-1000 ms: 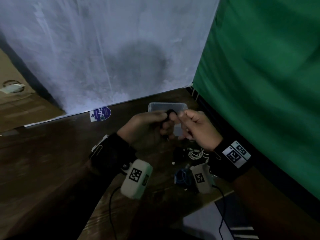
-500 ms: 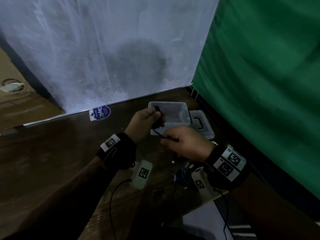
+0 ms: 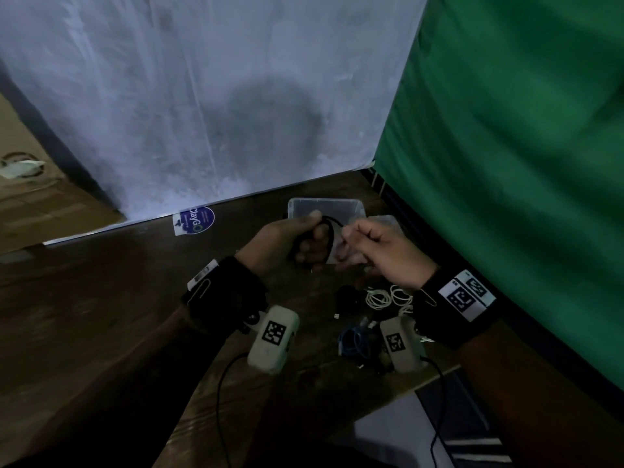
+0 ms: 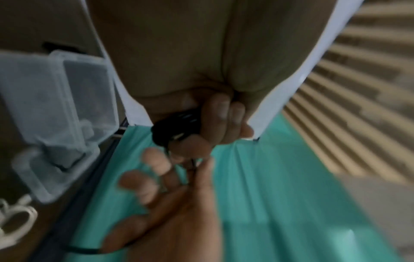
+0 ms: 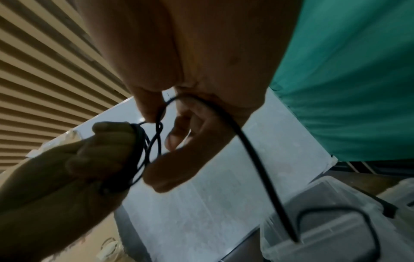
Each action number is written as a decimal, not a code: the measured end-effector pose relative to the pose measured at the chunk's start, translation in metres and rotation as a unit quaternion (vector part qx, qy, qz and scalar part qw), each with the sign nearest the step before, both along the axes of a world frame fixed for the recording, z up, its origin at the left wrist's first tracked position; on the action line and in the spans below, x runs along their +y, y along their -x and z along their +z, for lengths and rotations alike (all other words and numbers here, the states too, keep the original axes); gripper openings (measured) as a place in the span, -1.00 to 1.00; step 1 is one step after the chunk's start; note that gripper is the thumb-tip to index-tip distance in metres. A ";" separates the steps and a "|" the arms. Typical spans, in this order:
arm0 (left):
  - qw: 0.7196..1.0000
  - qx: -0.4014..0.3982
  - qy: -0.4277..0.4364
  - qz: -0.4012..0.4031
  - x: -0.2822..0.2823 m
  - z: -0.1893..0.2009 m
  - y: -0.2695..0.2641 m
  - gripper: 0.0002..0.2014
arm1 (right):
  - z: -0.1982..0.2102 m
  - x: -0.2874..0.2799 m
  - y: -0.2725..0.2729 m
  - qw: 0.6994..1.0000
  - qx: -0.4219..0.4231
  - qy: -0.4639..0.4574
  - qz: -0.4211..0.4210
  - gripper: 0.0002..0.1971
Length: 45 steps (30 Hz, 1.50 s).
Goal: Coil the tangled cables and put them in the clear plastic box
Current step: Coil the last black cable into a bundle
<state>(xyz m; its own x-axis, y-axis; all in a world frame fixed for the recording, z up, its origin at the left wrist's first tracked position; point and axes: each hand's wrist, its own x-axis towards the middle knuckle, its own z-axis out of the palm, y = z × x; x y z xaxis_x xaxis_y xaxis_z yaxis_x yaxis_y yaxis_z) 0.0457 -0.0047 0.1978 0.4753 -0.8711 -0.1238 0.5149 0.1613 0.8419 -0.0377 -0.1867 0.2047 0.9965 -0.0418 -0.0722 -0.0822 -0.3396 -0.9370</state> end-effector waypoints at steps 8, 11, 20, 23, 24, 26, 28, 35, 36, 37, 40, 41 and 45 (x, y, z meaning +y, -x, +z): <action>0.969 0.155 0.158 0.106 0.022 0.004 -0.027 -0.65 | -0.021 -0.011 -0.001 0.992 -0.048 -0.049 -0.106 -0.65; 0.945 0.213 0.191 0.160 0.027 0.002 -0.033 -0.64 | -0.022 -0.012 0.001 0.991 -0.037 0.036 -0.127 -0.63; 0.931 0.163 0.120 0.302 -0.008 -0.021 -0.036 -0.78 | -0.016 0.019 0.008 0.982 0.005 0.181 0.047 -0.79; 0.949 0.024 0.022 0.315 -0.018 -0.037 -0.029 -0.82 | -0.001 0.023 0.012 0.983 -0.031 0.173 0.059 -0.91; 0.953 -0.053 -0.028 0.296 -0.020 -0.038 -0.025 -0.81 | 0.003 0.020 0.013 0.985 -0.048 0.157 0.057 -0.92; 0.947 -0.193 -0.135 0.219 -0.020 -0.037 -0.014 -0.79 | 0.011 0.014 0.014 0.987 -0.079 0.133 0.054 -0.84; 0.946 -0.239 -0.167 0.143 -0.022 -0.030 -0.002 -0.78 | 0.016 0.008 0.012 0.986 -0.109 0.116 0.046 -0.82; 0.990 -0.105 -0.079 0.051 -0.023 -0.017 0.032 -0.70 | 0.008 -0.015 0.002 0.987 -0.154 0.055 -0.012 -0.86; 0.994 -0.080 -0.058 0.050 -0.022 -0.015 0.033 -0.73 | 0.004 -0.018 0.000 0.988 -0.146 0.040 -0.015 -0.87; 0.997 -0.051 -0.038 0.047 -0.022 -0.013 0.032 -0.75 | 0.000 -0.019 -0.001 0.990 -0.137 0.027 -0.017 -0.87; 0.996 0.073 0.030 0.031 -0.017 -0.006 0.023 -0.74 | -0.016 -0.020 -0.004 0.990 -0.125 0.044 -0.043 -0.77; 0.992 0.108 0.064 0.026 -0.016 -0.005 0.018 -0.73 | -0.021 -0.018 -0.004 0.991 -0.112 0.062 -0.049 -0.73; 0.965 0.196 0.161 0.065 -0.013 -0.010 -0.004 -0.73 | -0.039 -0.002 0.003 0.997 -0.039 0.070 -0.003 -0.77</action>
<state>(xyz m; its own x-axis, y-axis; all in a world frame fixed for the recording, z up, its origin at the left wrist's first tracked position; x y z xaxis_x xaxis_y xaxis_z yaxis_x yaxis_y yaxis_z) 0.0493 -0.0175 0.1879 0.5548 -0.8305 -0.0489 0.7417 0.4672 0.4813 -0.0412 -0.1891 0.1656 0.9986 -0.0517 0.0128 -0.0128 -0.4668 -0.8843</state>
